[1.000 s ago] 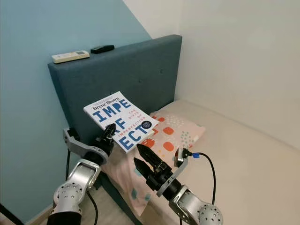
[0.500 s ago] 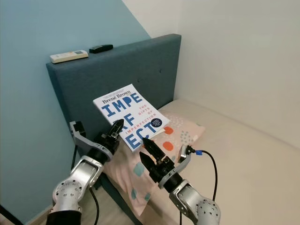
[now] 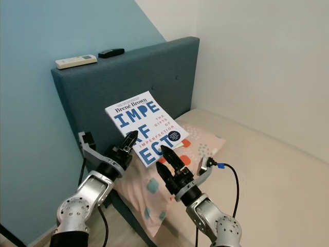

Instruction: Clean up the room

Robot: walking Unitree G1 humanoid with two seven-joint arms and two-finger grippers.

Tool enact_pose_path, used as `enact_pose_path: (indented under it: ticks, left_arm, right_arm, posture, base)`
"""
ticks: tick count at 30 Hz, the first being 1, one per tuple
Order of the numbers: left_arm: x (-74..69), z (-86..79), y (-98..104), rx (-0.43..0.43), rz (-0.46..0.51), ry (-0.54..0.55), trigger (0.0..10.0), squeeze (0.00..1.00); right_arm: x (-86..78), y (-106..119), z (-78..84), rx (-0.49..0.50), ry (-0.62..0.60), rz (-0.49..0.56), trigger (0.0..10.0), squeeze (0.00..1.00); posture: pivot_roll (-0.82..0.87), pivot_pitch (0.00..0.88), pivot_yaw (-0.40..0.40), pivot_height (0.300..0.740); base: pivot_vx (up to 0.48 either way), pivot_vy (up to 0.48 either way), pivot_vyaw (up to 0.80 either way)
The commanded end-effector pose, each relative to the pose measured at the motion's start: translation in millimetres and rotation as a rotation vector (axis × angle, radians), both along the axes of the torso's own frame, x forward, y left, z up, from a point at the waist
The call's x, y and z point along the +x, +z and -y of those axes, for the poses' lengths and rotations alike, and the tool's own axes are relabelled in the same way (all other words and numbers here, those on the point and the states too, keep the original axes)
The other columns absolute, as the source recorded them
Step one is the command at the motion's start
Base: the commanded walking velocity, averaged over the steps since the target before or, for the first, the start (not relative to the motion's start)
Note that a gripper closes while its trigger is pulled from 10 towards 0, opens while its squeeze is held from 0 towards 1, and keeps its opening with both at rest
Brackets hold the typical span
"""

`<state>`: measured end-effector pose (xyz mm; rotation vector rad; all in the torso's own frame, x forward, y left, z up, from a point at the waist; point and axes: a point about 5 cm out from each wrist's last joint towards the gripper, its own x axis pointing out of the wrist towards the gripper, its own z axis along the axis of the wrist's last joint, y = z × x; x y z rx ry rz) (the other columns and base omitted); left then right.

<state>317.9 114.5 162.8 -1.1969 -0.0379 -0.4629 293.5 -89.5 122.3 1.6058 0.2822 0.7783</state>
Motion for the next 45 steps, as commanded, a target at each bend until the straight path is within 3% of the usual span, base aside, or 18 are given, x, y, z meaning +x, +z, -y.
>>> enact_pose_path:
  ticks: [1,2,3,8,9,33,34,35,36,45]
  left_arm:
    - [-21.5,10.8,-25.9,0.005,-0.055,-0.047,10.0,0.0]
    - [-21.5,10.8,-25.9,0.005,-0.055,-0.047,10.0,0.0]
    - [-21.5,11.1,-25.8,0.007,-0.054,-0.051,10.0,0.0]
    - [-21.5,11.5,-25.9,0.012,-0.053,-0.058,10.0,0.0]
    - [-21.8,11.8,-26.1,0.013,-0.053,-0.065,10.0,0.0]
    - [-26.4,17.2,-30.4,0.04,-0.059,-0.118,10.0,0.0]
    - [-26.4,17.3,-30.5,0.041,-0.059,-0.12,10.0,0.0]
    - [-26.6,17.5,-30.9,0.043,-0.06,-0.123,10.0,0.0]
    - [-26.9,17.6,-31.1,0.044,-0.06,-0.124,10.0,0.0]
    - [-27.0,18.4,-31.5,0.045,-0.061,-0.128,10.0,0.0]
  right_arm:
    - [2.0,5.5,-12.4,0.06,0.009,-0.003,1.9,0.0]
    - [2.0,5.5,-12.4,0.06,0.009,-0.003,1.9,0.0]
    - [2.4,5.7,-12.3,0.064,0.008,-0.004,0.0,0.0]
    - [3.0,6.3,-12.0,0.068,0.005,-0.004,0.0,0.0]
    - [3.3,6.9,-12.1,0.062,0.003,0.002,10.0,0.0]
    - [13.4,13.7,-15.5,0.05,-0.024,0.02,10.0,0.0]
    - [13.9,13.8,-15.3,0.052,-0.028,0.02,9.6,0.0]
    - [14.3,14.2,-15.0,0.059,-0.032,0.02,4.3,0.0]
    - [14.7,14.4,-14.7,0.064,-0.035,0.02,0.0,0.0]
    - [14.8,14.4,-14.3,0.074,-0.035,0.019,0.0,0.0]
  posture:
    - [0.05,0.081,-0.053,0.728]
    - [0.05,0.081,-0.053,0.728]
    - [0.05,0.082,-0.053,0.728]
    - [0.05,0.083,-0.052,0.728]
    - [0.05,0.081,-0.05,0.728]
    - [0.05,0.086,-0.052,0.728]
    - [0.05,0.086,-0.051,0.728]
    - [0.05,0.086,-0.051,0.728]
    - [0.05,0.086,-0.051,0.728]
    - [0.05,0.085,-0.051,0.728]
  base:
    - [0.0,0.0,0.0]
    - [0.0,0.0,0.0]
    - [0.0,0.0,0.0]
    - [0.0,0.0,0.0]
    - [0.0,0.0,0.0]
    - [0.0,0.0,0.0]
    - [0.0,0.0,0.0]
    - [0.0,0.0,0.0]
    - [0.0,0.0,0.0]
    - [0.0,0.0,0.0]
